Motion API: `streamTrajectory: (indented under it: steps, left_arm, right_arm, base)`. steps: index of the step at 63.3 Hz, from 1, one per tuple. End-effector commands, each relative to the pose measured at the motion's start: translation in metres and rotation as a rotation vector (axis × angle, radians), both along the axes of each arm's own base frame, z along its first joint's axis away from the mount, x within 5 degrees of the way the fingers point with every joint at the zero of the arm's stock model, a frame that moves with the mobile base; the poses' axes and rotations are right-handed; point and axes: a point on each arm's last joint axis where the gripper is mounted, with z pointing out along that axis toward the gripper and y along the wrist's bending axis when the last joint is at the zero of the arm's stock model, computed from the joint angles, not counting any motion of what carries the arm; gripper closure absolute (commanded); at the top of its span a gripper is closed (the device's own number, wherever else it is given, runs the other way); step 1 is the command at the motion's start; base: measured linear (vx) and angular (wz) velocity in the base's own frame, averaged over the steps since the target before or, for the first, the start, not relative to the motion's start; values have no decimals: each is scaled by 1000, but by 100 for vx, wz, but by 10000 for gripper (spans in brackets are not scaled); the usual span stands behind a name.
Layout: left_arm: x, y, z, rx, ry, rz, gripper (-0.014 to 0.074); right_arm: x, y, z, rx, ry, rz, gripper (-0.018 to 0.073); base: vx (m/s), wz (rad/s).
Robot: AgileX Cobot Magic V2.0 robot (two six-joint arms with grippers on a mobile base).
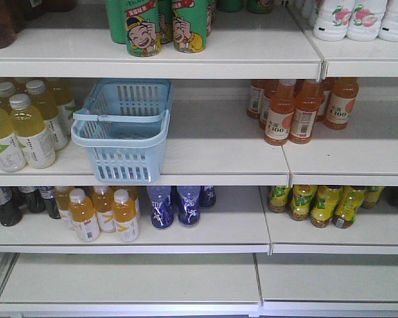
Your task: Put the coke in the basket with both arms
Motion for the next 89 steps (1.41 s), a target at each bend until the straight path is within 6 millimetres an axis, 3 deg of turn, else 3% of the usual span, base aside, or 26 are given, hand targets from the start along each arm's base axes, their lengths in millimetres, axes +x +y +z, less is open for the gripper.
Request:
streamTrajectory:
  steps: [1, 17, 24, 31, 39, 48, 73, 83, 89]
  left_arm:
    - [-2, -1, 8, -5, -86, -17, 603]
    - [-3, -3, 16, -4, -174, -36, 603]
    - [-8, -3, 43, -30, -239, -36, 603]
    - [-9, 1, 71, -96, -121, -2, 603]
    - [1, 2, 106, -133, 29, 23, 603]
    - [16, 2, 130, -154, 71, 23, 603]
    - [41, 0, 136, -184, 54, 2, 573]
    - [41, 0, 135, -178, 69, 5, 451]
    - [41, 0, 134, -180, 80, 6, 331]
  right_arm:
    - [-1, 1, 4, -16, -78, 4, 567]
    - [-1, 1, 4, -16, -78, 4, 567]
    - [-1, 1, 4, -16, -78, 4, 567]
    - [-1, 1, 4, -16, -78, 4, 567]
    - [-1, 1, 4, -16, -78, 4, 567]
    - [-1, 1, 4, -16, -78, 4, 567]
    - [-1, 1, 4, -16, -78, 4, 567]
    - [-1, 1, 4, -16, -77, 4, 567]
    - [-1, 1, 4, -16, -78, 4, 567]
  base:
    - [0, 0]
    - [0, 0]
    - [0, 0]
    - [0, 0]
    - [0, 0]
    - [0, 0]
    - [0, 0]
    - [0, 0]
    - [0, 0]
